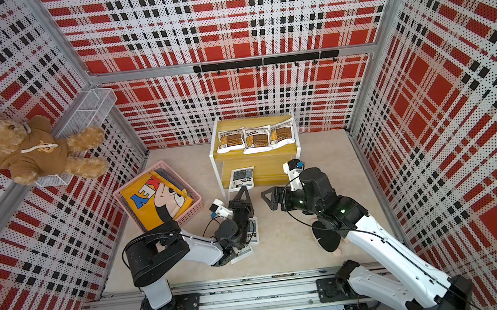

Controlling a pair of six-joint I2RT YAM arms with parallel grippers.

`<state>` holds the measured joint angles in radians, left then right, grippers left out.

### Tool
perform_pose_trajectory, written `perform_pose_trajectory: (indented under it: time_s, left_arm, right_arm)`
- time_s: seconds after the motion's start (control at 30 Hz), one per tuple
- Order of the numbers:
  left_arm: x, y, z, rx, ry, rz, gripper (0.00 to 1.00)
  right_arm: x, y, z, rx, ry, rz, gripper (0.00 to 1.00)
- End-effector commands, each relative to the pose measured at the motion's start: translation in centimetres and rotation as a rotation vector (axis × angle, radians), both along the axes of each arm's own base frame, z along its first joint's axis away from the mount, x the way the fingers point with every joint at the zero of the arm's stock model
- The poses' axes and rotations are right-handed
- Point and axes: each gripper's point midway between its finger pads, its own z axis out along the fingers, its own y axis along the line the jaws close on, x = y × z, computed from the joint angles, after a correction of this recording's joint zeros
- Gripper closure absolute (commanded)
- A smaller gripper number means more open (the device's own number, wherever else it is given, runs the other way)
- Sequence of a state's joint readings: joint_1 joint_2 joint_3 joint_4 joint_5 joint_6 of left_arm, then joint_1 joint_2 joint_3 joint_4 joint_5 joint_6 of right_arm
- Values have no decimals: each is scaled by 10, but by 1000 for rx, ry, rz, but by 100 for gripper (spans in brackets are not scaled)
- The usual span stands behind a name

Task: Place the bagged coffee beans on the shelf by color
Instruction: Place the bagged coffee beans on the shelf.

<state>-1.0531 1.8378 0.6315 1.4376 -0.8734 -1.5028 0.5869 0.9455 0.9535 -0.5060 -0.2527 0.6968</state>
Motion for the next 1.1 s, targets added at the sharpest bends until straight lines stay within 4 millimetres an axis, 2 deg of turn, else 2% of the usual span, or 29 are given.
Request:
perform_pose_trajectory:
  time_s: [0.0,0.33,0.57,0.77,0.83,0.9,1.0,1.07]
  left_arm:
    - [4,1,5,-27,-16,9,100]
    - [14,8,7,-30,-15,32,100]
    - [24,6,0,-40,10,10,100]
    - [25,6,-7,-37,39,-4,87]
    - [25,7,-9,-35,46,-4,80]
    - [25,6,-9,-28,49,-14,78]
    - [25,6,-9,-18,55,-21,66]
    - [24,6,-9,-14,57,-24,63]
  right_arm:
    - [-2,-4,2,3,-12,10,8]
    - [0,-4,-1,6,-5,17,7]
    - [1,-4,0,9,-5,16,7]
    - [1,-5,-2,8,-2,11,7]
    - [0,-6,-2,10,-2,10,7]
    - [0,-6,-1,12,-2,9,7]
    - [0,-6,-2,15,1,9,7]
    - [-1,-6,-1,18,-1,8,6]
